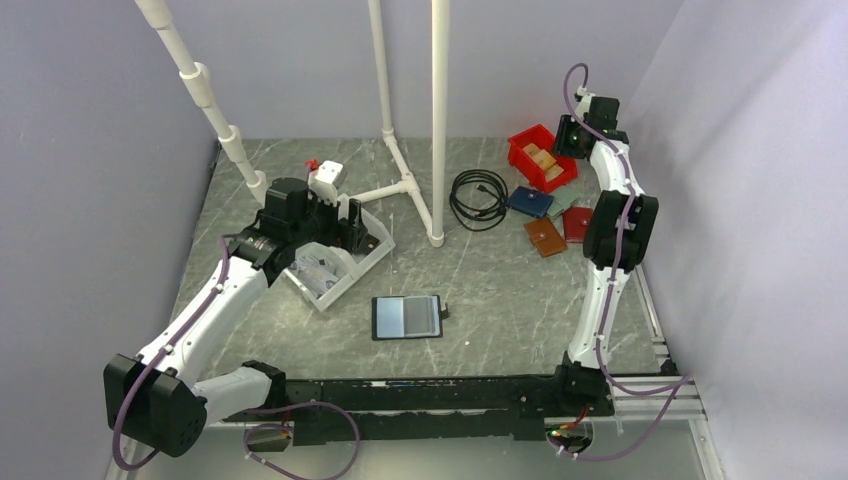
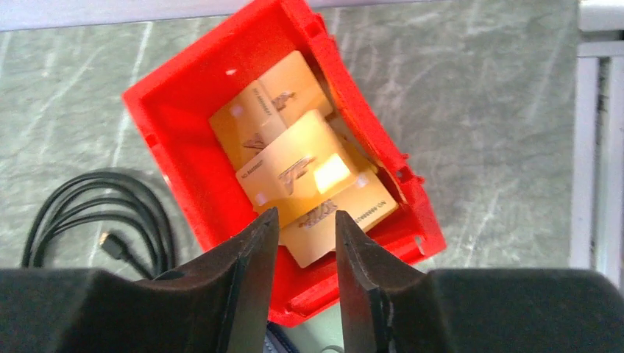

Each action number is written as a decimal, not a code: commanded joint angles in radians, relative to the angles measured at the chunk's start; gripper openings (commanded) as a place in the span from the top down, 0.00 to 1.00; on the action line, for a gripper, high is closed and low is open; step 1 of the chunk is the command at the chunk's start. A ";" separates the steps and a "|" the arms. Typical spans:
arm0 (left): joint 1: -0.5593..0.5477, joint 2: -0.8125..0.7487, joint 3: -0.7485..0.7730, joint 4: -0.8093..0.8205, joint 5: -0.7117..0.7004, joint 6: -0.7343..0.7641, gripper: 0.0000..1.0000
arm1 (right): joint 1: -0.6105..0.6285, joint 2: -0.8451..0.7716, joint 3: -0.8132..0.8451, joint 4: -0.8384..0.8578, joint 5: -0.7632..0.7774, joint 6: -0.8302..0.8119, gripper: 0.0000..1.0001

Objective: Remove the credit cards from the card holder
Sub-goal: Place the credit card in the storage box, then remove the credit card from the card holder.

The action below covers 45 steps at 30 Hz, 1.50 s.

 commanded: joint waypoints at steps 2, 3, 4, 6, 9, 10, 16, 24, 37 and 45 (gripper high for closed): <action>0.006 -0.015 -0.003 0.035 0.010 0.023 0.01 | 0.005 -0.077 0.001 0.031 0.168 -0.044 0.62; 0.006 -0.016 -0.002 0.033 0.011 0.022 0.00 | 0.005 -0.094 -0.010 0.033 0.166 -0.047 0.62; 0.006 -0.017 -0.002 0.034 0.013 0.022 0.00 | 0.005 -0.111 -0.024 0.034 0.161 -0.048 0.62; 0.006 -0.021 -0.002 0.033 0.014 0.022 0.01 | 0.005 -0.149 -0.060 0.033 0.132 -0.049 0.62; 0.006 -0.030 -0.003 0.035 0.013 0.021 0.01 | 0.005 -0.222 -0.128 0.015 0.026 -0.086 0.62; 0.006 -0.035 -0.002 0.035 0.015 0.020 0.01 | 0.006 -0.252 -0.157 -0.006 -0.043 -0.112 0.62; 0.006 -0.049 -0.002 0.039 0.042 0.009 0.01 | 0.008 -0.473 -0.409 -0.069 -0.306 -0.337 0.60; 0.006 -0.045 0.005 0.040 0.130 0.005 0.01 | 0.008 -0.789 -0.760 -0.078 -0.476 -0.472 0.56; 0.006 -0.058 -0.010 0.055 0.161 -0.027 0.00 | 0.006 -1.179 -1.098 -0.063 -0.676 -0.568 0.43; 0.007 -0.050 -0.004 -0.009 0.168 -0.118 0.01 | 0.003 -1.419 -1.316 0.079 -0.773 -0.553 0.29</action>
